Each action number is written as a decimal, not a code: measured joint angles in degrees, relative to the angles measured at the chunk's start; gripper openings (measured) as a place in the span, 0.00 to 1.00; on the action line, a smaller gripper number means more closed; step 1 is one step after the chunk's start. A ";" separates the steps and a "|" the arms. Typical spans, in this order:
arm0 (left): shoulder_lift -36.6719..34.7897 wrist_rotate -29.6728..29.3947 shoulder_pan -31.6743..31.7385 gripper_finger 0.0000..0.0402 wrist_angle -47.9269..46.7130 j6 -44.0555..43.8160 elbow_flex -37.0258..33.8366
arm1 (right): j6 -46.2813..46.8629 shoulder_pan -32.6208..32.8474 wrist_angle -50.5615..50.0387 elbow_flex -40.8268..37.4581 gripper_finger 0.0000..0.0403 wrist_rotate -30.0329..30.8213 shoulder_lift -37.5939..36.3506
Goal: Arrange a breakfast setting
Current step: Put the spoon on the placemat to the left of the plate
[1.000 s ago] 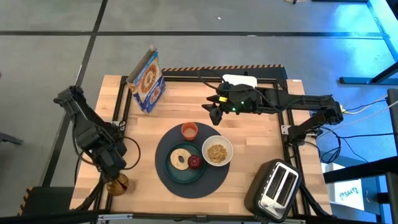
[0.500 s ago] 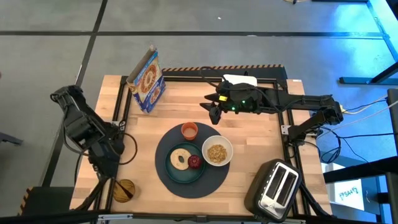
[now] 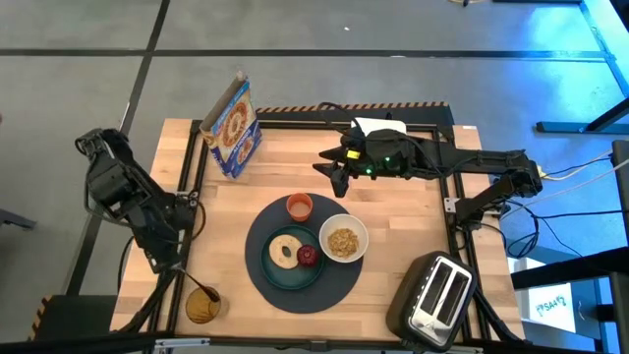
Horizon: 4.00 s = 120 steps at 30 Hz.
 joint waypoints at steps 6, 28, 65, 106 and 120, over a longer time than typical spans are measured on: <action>-2.58 4.31 0.00 0.02 0.00 0.12 0.00 | 0.05 0.00 0.11 0.00 0.49 -2.29 0.00; -3.95 -20.18 15.13 0.02 9.80 16.29 0.07 | 7.49 0.00 18.94 -0.02 0.48 -28.13 9.97; 13.62 -9.83 41.72 0.02 36.71 59.10 -0.02 | -3.35 3.45 10.00 0.00 0.13 -21.42 14.40; 5.82 -35.53 42.94 0.33 57.57 68.62 0.00 | -7.49 1.43 49.80 -0.04 0.00 3.09 12.13; 5.96 -30.79 43.30 0.03 62.33 69.98 -0.04 | -8.36 1.48 49.93 0.06 0.03 1.03 11.98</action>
